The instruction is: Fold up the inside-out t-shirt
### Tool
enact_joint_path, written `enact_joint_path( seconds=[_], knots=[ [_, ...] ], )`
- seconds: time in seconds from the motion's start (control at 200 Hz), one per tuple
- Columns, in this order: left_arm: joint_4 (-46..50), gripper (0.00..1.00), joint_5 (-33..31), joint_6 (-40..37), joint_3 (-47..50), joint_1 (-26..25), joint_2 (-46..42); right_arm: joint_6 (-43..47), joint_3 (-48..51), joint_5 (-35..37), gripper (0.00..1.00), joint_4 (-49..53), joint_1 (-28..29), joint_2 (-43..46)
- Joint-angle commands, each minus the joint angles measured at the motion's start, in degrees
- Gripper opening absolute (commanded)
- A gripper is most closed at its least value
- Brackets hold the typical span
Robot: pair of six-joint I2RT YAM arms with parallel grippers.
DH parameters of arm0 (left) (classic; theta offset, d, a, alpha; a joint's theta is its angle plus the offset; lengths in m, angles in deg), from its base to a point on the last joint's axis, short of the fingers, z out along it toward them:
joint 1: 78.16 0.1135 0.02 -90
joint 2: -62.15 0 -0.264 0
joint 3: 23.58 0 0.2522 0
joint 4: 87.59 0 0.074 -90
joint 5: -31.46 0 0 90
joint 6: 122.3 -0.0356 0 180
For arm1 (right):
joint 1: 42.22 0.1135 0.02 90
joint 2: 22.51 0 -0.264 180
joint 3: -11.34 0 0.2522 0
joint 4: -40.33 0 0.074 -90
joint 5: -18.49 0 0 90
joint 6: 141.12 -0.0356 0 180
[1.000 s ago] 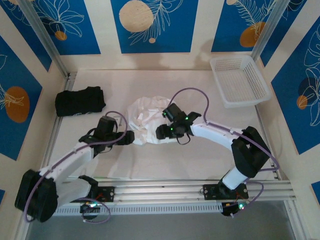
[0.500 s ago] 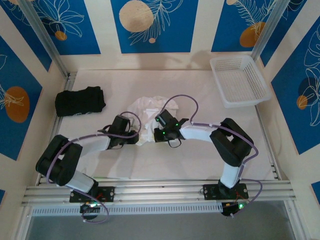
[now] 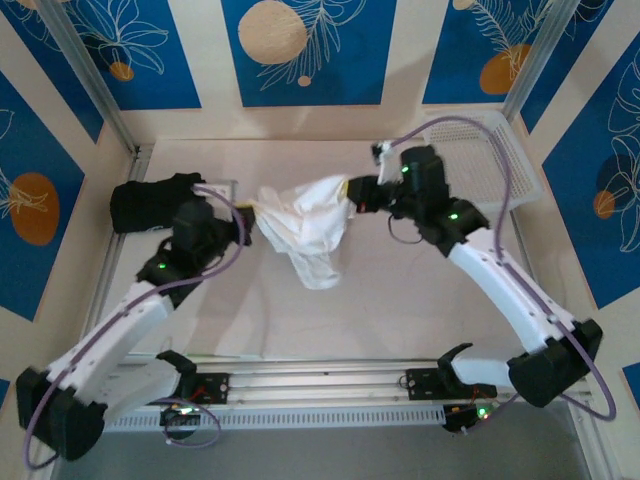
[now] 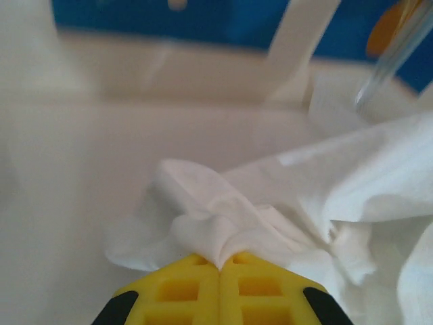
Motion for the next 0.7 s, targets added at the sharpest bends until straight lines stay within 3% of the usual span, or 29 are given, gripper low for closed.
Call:
enact_joint_path(
  seconds=[0.0,0.145,0.335,0.51,0.695],
  knots=[
    [5.63,0.00,-8.86,-5.99,-9.28,-0.01,-2.91,4.44,-8.78,-3.59,0.00,5.40,-2.19,3.15],
    [10.03,0.00,-10.21,-9.80,-23.24,-0.01,0.01,5.00,-19.88,-1.88,0.00,6.96,-5.78,4.40],
    [12.84,0.00,-11.11,-13.18,-35.00,0.02,4.80,5.58,-26.36,-0.64,0.00,7.80,-7.57,5.28],
    [14.12,0.00,-6.76,-11.79,-35.39,-0.04,7.63,6.60,-27.71,2.08,0.00,9.02,-8.25,5.46],
    [15.01,0.00,1.82,-7.82,-35.01,0.00,6.47,6.43,-30.46,0.12,0.00,9.69,-8.54,7.18]
  ],
)
